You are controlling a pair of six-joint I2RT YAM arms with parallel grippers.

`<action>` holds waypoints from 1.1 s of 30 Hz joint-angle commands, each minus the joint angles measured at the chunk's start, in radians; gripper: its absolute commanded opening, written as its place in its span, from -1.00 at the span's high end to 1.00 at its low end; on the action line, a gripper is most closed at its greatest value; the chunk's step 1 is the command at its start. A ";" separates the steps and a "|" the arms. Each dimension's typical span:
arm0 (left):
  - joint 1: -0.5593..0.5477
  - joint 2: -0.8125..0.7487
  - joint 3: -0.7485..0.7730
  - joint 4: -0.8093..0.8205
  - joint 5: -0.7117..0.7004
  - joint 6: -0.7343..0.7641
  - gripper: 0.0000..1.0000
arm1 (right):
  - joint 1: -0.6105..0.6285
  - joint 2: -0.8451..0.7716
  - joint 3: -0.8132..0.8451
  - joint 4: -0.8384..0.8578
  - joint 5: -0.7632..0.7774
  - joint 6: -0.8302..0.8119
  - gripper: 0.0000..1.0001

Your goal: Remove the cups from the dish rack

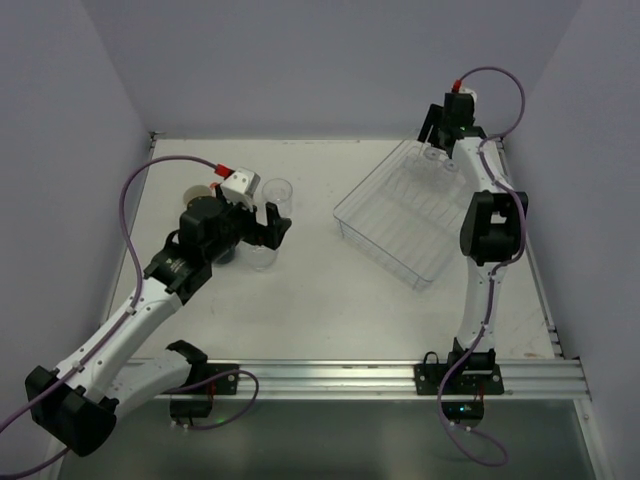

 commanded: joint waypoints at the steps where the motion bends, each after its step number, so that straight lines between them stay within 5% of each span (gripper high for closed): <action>1: -0.001 0.003 0.013 0.026 -0.013 0.026 -1.00 | -0.004 0.036 0.088 -0.033 0.015 -0.040 -0.48; 14: -0.001 0.028 0.021 0.027 -0.017 0.026 -1.00 | -0.001 0.057 0.031 -0.009 -0.015 -0.027 -0.36; 23: -0.001 0.048 0.027 0.027 -0.016 0.026 -1.00 | -0.001 -0.015 -0.016 0.052 -0.028 -0.001 0.31; 33: 0.000 0.080 0.045 0.037 0.027 -0.002 -1.00 | 0.001 -0.265 -0.164 0.201 -0.143 0.034 0.41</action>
